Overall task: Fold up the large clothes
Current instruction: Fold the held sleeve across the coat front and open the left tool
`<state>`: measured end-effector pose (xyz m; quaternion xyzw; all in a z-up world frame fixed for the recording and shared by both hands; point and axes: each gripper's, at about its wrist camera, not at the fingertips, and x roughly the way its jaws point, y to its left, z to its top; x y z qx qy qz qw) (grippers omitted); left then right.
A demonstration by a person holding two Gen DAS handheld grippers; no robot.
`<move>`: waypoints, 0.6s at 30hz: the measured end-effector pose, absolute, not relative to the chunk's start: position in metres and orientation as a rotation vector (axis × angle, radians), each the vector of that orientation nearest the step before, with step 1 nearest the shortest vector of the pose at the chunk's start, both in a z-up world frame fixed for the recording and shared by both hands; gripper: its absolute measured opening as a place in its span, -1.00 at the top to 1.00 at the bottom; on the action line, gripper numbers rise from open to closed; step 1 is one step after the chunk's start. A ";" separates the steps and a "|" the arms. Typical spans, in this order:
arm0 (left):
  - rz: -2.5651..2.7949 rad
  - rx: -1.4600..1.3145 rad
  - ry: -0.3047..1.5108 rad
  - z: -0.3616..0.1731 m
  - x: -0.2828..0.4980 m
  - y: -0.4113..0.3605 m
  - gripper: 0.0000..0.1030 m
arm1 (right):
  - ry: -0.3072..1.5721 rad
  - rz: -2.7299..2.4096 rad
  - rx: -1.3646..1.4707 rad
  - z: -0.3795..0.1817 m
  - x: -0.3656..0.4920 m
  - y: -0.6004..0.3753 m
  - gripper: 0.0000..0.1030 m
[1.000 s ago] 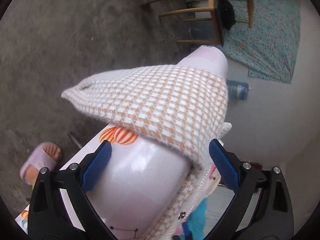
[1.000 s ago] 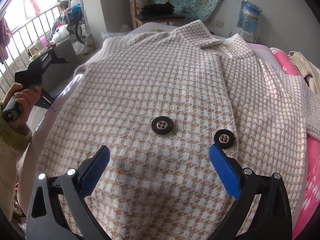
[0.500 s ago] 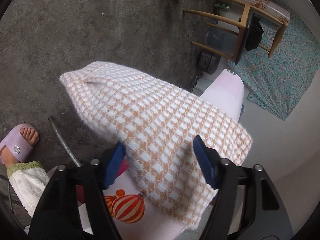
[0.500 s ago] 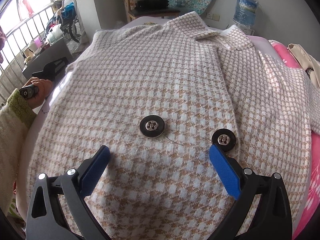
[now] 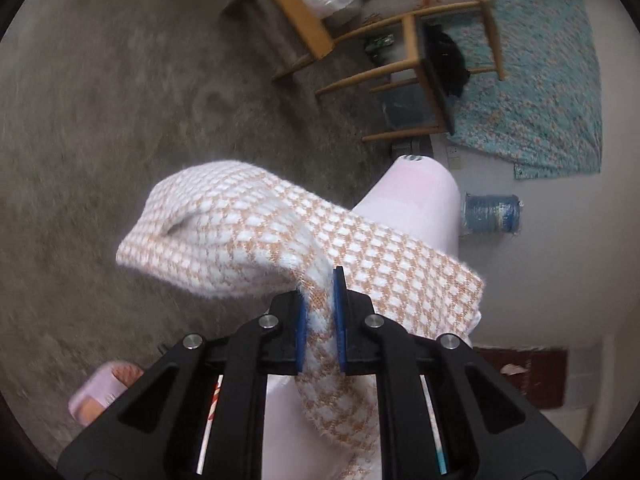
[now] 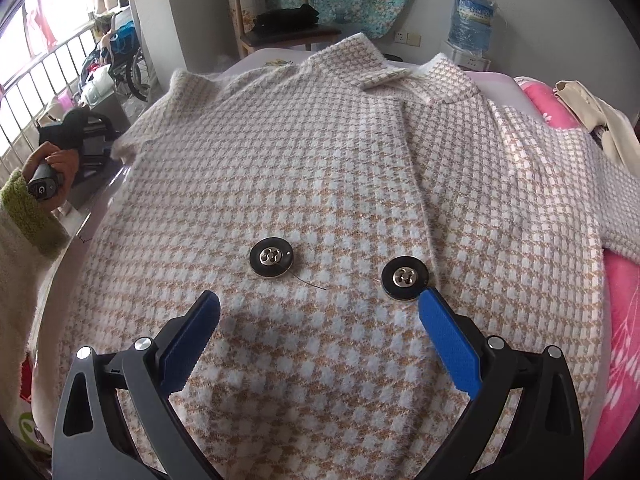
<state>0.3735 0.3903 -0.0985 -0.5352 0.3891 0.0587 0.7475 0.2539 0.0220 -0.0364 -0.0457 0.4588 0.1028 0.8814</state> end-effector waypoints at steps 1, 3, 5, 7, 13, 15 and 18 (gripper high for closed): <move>0.135 -1.045 0.819 -0.068 0.373 0.379 0.80 | 0.949 0.208 -0.097 -0.034 0.252 0.020 -0.88; 0.128 -0.751 0.755 -0.003 0.369 0.339 0.80 | 0.935 0.194 -0.101 -0.030 0.249 0.015 -0.88; 0.089 -0.447 0.687 0.054 0.361 0.281 0.80 | 0.925 0.178 -0.102 -0.026 0.245 0.008 -0.88; 0.003 -0.194 0.660 0.090 0.349 0.213 0.79 | 0.917 0.157 -0.102 -0.023 0.241 0.000 -0.88; -0.287 0.152 0.789 0.072 0.309 0.061 0.18 | 0.929 0.083 -0.072 -0.021 0.225 -0.028 -0.88; -0.327 0.199 0.828 0.044 0.291 0.038 -0.23 | 0.938 0.068 -0.057 -0.022 0.221 -0.037 -0.88; -0.344 0.240 0.891 0.010 0.267 0.023 -0.27 | 0.944 0.048 -0.040 -0.023 0.214 -0.047 -0.88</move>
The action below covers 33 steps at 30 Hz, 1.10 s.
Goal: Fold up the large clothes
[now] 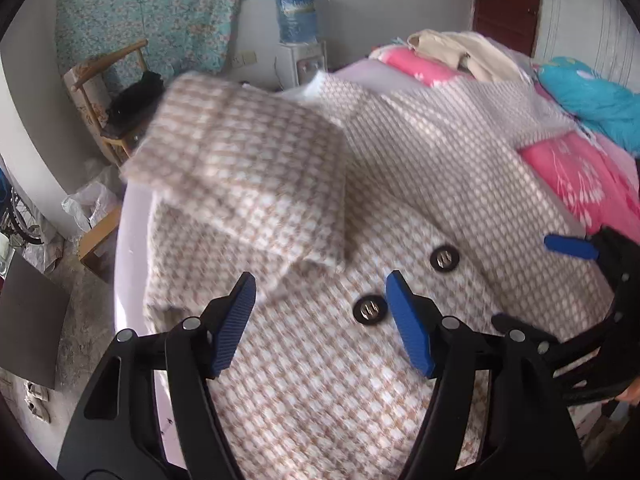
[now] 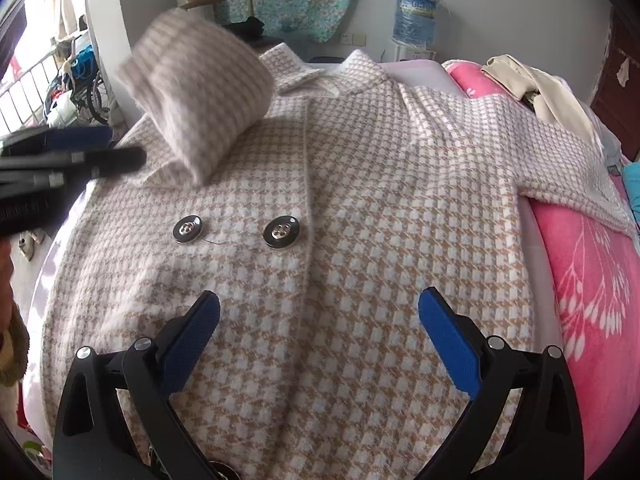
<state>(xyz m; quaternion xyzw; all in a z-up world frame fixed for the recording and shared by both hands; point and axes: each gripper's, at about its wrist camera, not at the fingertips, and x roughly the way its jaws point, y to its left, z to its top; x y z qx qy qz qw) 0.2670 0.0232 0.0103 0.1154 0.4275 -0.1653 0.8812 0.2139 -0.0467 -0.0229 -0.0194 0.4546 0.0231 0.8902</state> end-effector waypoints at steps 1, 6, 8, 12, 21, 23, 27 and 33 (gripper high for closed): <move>-0.344 0.232 0.908 0.003 0.261 0.025 -0.32 | 0.949 0.046 -0.035 -0.024 0.212 -0.049 -0.88; -0.264 0.116 0.980 -0.022 0.240 0.047 -0.45 | 0.983 0.051 -0.010 -0.036 0.210 -0.058 -0.88; -0.203 0.105 1.001 -0.035 0.238 0.055 -0.49 | 1.003 0.056 -0.020 -0.044 0.212 -0.056 -0.88; -0.118 0.088 1.053 -0.058 0.242 0.072 -0.52 | 1.023 0.054 -0.052 -0.057 0.214 -0.050 -0.88; -0.090 0.056 1.030 -0.067 0.237 0.081 -0.78 | 1.016 0.072 0.010 -0.062 0.213 -0.057 -0.88; -0.083 0.055 1.026 -0.066 0.237 0.082 -0.81 | 1.013 0.072 0.013 -0.063 0.213 -0.059 -0.88; -0.077 0.053 1.019 -0.067 0.239 0.078 -0.84 | 1.013 0.071 0.015 -0.064 0.210 -0.056 -0.88; -0.079 0.056 1.019 -0.067 0.239 0.077 -0.84 | 1.029 0.072 0.016 -0.067 0.208 -0.057 -0.88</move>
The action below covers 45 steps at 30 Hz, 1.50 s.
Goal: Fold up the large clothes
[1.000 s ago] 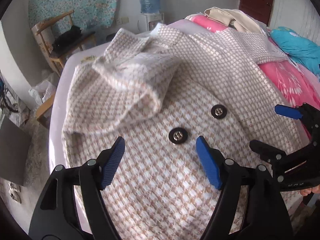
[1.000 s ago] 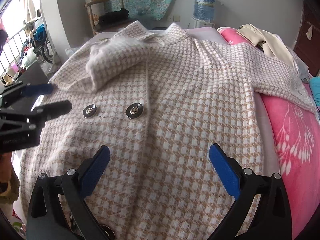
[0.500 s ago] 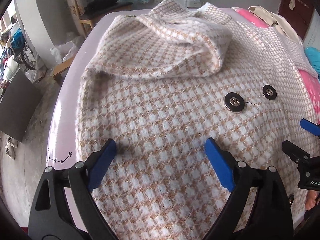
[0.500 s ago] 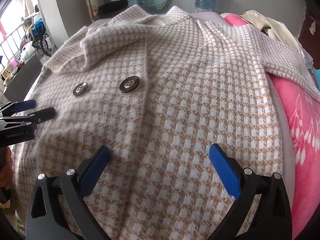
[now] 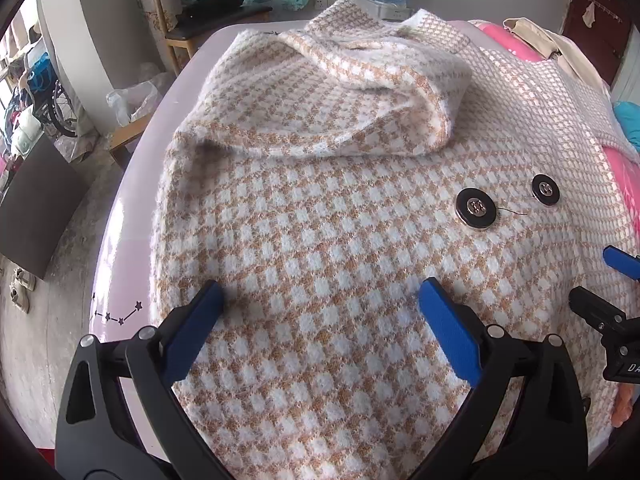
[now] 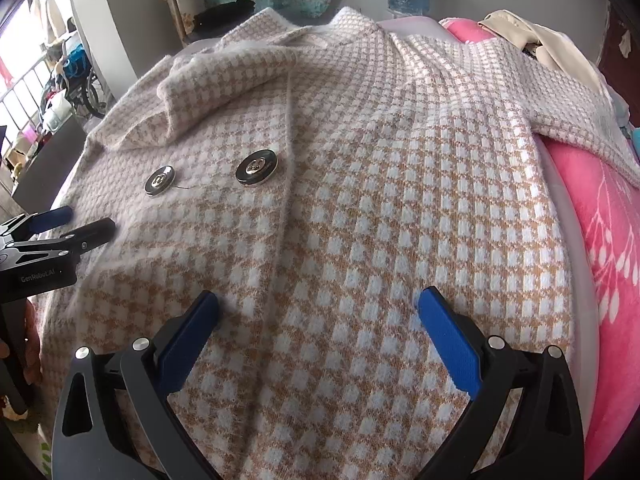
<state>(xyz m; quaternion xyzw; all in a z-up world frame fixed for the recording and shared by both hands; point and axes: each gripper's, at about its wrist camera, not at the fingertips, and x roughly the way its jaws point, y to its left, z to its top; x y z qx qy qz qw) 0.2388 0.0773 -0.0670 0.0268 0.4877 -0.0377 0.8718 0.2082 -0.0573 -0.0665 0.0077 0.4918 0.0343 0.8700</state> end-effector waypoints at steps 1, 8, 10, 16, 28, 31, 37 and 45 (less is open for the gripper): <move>-0.079 0.056 1.019 -0.067 0.239 0.077 -0.84 | 1.031 0.074 0.017 -0.065 0.211 -0.058 -0.88; -0.076 0.061 1.033 -0.067 0.241 0.076 -0.85 | 1.051 0.072 0.019 -0.063 0.219 -0.057 -0.88; -0.076 0.061 1.038 -0.067 0.242 0.076 -0.85 | 1.053 0.072 0.019 -0.063 0.220 -0.057 -0.88; -0.072 0.060 1.054 -0.068 0.246 0.075 -0.85 | 1.052 0.073 0.018 -0.063 0.219 -0.058 -0.88; -0.062 0.054 1.058 -0.070 0.248 0.074 -0.85 | 1.053 0.072 0.019 -0.064 0.219 -0.057 -0.88; -0.063 0.055 1.057 -0.069 0.247 0.074 -0.85 | 1.053 0.072 0.019 -0.064 0.219 -0.057 -0.88; -0.061 0.056 1.059 -0.069 0.247 0.074 -0.86 | 1.052 0.072 0.019 -0.064 0.220 -0.057 -0.88; -0.061 0.056 1.060 -0.069 0.247 0.074 -0.86 | 1.054 0.072 0.019 -0.064 0.219 -0.057 -0.89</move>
